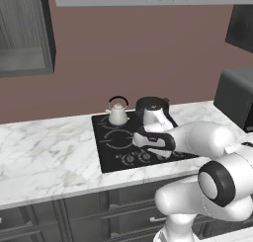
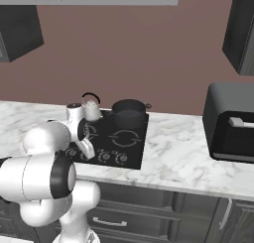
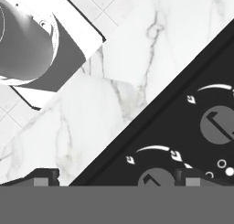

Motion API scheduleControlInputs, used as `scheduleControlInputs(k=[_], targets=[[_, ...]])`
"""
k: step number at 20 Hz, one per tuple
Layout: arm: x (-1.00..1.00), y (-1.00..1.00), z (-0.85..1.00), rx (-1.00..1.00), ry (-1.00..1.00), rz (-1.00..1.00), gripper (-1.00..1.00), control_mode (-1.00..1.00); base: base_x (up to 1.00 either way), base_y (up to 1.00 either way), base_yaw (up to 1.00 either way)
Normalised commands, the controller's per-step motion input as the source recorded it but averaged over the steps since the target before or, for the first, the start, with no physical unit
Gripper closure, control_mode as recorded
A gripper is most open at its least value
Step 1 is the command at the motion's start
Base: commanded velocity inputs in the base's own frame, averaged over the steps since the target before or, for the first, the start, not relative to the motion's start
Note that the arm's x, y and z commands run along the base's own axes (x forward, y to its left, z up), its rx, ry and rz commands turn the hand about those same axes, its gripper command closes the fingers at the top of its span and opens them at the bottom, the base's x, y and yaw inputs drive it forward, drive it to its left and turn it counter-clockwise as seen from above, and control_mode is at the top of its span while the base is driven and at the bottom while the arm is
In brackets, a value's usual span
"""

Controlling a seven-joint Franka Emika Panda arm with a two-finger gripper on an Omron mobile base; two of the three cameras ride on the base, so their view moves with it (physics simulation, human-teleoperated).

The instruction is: Pick the kettle from the cabinet and place it on a stove burner. Then pick the pot from the counter and place it on another stove burner. Finally, turn both burners on.

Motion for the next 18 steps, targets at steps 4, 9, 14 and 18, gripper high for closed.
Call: scheduleControlInputs(k=[4, 9, 14, 18], targets=[[0.13, 0.0, -0.14, 0.0, 0.03, -0.02, -1.0, -1.0, 0.0, 0.0, 0.0], [0.13, 0.0, -0.13, 0.0, 0.01, -0.02, -1.0, -1.0, 0.0, 0.0, 0.0], [0.11, 0.0, -0.11, 0.0, 0.0, -0.02, -1.0, -1.0, 0.0, 0.0, 0.0], [0.1, 0.0, -0.12, 0.0, 0.0, -0.02, -1.0, -1.0, 0.0, 0.0, 0.0]])
